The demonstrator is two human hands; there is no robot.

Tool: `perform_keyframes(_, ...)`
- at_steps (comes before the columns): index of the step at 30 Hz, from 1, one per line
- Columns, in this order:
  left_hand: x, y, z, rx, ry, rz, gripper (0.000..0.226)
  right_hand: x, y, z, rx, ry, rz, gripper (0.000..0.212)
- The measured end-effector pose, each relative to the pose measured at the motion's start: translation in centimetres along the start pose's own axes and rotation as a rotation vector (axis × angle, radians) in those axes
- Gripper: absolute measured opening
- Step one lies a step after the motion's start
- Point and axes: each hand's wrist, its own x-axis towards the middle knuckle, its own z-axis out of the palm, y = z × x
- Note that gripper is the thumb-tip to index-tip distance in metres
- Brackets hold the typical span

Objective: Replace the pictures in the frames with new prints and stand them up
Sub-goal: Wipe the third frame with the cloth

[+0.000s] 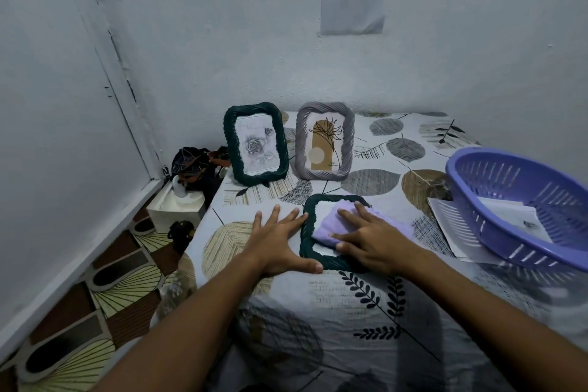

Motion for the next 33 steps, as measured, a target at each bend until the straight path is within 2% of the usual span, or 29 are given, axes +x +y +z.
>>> perform_keyframes(7, 0.2, -0.1, 0.0, 0.001, -0.011, -0.002, 0.127, -0.1, 1.8, -1.2, -0.148, 0.033, 0.128, 0.046)
perform_keyframes(11, 0.2, -0.1, 0.0, 0.007, -0.005, 0.001, 0.130, 2.0, 0.6, -0.4, -0.142, 0.060, 0.083, 0.047)
perform_keyframes(17, 0.2, -0.1, 0.0, 0.003, 0.000, 0.000, 0.130, 0.9, -0.5, 0.5, -0.041, 0.015, -0.027, 0.049)
perform_keyframes(22, 0.1, -0.2, 0.0, -0.034, -0.009, -0.002, 0.125, -1.7, 0.9, -0.2, -0.029, -0.009, -0.039, 0.065)
perform_keyframes(27, 0.1, -0.1, -0.1, -0.023, -0.025, -0.009, 0.122, -2.1, 2.1, -1.5, -0.121, -0.041, 0.079, 0.049)
perform_keyframes(33, 0.3, -0.2, 0.0, -0.016, -0.025, 0.000, 0.128, 1.1, 0.8, -1.2, -0.100, 0.028, 0.126, 0.048)
